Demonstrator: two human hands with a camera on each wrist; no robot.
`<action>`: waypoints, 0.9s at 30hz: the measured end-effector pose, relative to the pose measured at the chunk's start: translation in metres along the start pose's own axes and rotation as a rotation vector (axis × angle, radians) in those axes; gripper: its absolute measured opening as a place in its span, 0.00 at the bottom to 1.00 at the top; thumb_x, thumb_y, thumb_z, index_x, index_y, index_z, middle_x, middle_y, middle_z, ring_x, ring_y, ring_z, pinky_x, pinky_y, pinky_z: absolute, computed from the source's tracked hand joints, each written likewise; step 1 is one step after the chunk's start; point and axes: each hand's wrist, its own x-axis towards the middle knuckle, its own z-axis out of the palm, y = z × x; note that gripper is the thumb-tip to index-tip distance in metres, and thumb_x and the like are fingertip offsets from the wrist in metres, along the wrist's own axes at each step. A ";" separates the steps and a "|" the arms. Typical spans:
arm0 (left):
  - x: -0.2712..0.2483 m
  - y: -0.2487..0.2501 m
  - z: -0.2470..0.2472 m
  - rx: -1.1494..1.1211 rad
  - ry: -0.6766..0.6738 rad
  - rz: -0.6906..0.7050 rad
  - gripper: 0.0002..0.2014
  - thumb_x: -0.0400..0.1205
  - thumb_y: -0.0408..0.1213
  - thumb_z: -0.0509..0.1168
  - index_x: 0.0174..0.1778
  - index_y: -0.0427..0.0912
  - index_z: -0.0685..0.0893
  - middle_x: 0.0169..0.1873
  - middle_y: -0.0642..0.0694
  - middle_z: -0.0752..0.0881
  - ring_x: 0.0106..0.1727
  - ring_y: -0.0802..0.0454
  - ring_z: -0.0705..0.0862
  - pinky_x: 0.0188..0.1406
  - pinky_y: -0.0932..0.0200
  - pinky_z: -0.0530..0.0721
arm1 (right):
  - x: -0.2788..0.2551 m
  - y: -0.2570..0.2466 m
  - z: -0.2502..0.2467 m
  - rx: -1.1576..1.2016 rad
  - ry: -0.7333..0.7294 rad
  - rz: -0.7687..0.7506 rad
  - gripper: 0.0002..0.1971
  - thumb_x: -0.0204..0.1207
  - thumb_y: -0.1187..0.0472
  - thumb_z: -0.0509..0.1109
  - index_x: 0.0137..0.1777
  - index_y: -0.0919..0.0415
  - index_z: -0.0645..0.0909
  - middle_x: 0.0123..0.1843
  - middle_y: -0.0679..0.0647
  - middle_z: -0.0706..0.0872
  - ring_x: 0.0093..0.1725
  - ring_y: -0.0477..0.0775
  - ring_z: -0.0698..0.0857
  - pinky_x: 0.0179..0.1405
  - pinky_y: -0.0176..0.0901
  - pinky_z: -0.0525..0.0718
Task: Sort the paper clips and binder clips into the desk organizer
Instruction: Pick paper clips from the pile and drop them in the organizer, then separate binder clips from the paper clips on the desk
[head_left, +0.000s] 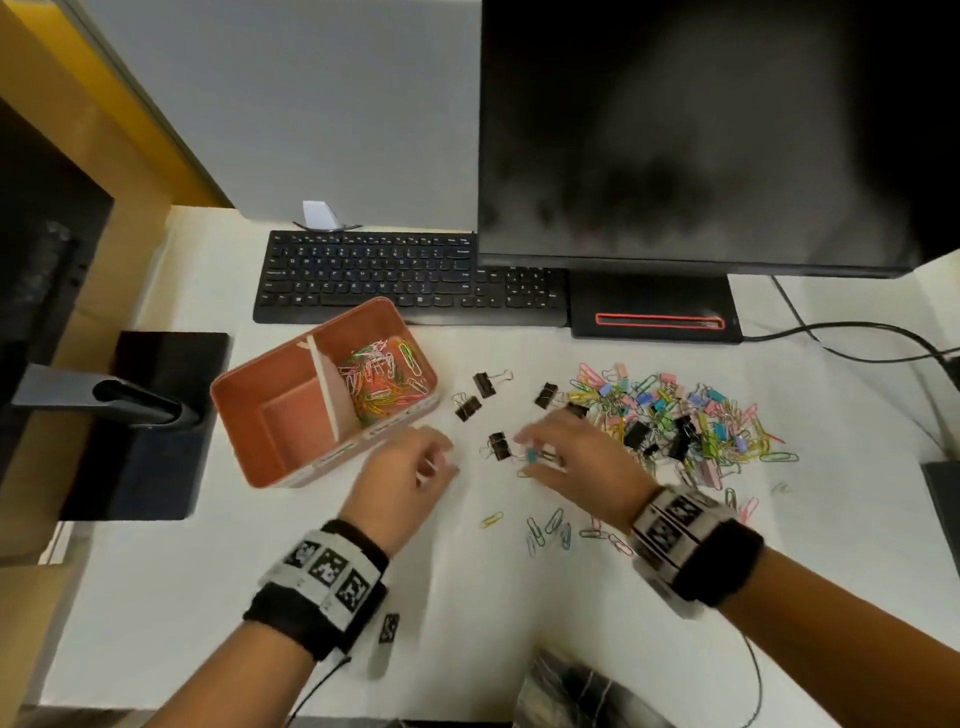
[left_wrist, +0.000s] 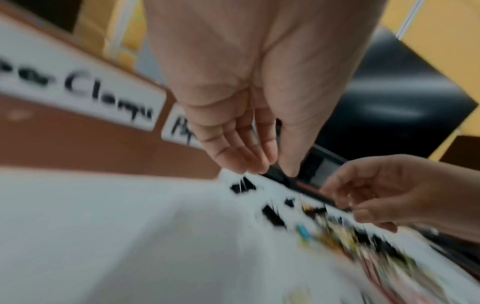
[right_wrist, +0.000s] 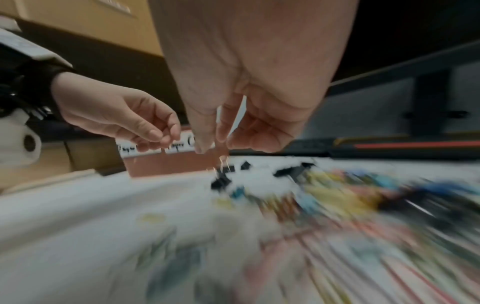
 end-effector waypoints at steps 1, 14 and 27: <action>-0.003 -0.005 0.019 0.001 -0.080 -0.026 0.08 0.76 0.37 0.70 0.50 0.48 0.82 0.41 0.52 0.80 0.37 0.64 0.77 0.38 0.70 0.76 | -0.017 0.016 0.004 -0.021 -0.032 0.042 0.17 0.76 0.53 0.70 0.65 0.46 0.76 0.57 0.43 0.78 0.47 0.31 0.74 0.59 0.45 0.83; -0.002 -0.025 0.095 0.143 -0.253 -0.010 0.11 0.75 0.30 0.66 0.32 0.52 0.78 0.36 0.52 0.79 0.43 0.52 0.77 0.42 0.67 0.69 | -0.048 0.077 0.049 0.078 0.100 0.126 0.12 0.73 0.63 0.73 0.57 0.61 0.83 0.54 0.55 0.81 0.55 0.55 0.80 0.58 0.46 0.81; 0.006 0.008 0.111 0.133 -0.434 0.232 0.14 0.77 0.36 0.69 0.58 0.43 0.84 0.43 0.44 0.86 0.51 0.47 0.80 0.58 0.56 0.76 | -0.031 0.079 0.037 0.031 0.027 0.019 0.08 0.74 0.65 0.70 0.52 0.64 0.84 0.53 0.57 0.83 0.55 0.55 0.80 0.57 0.46 0.79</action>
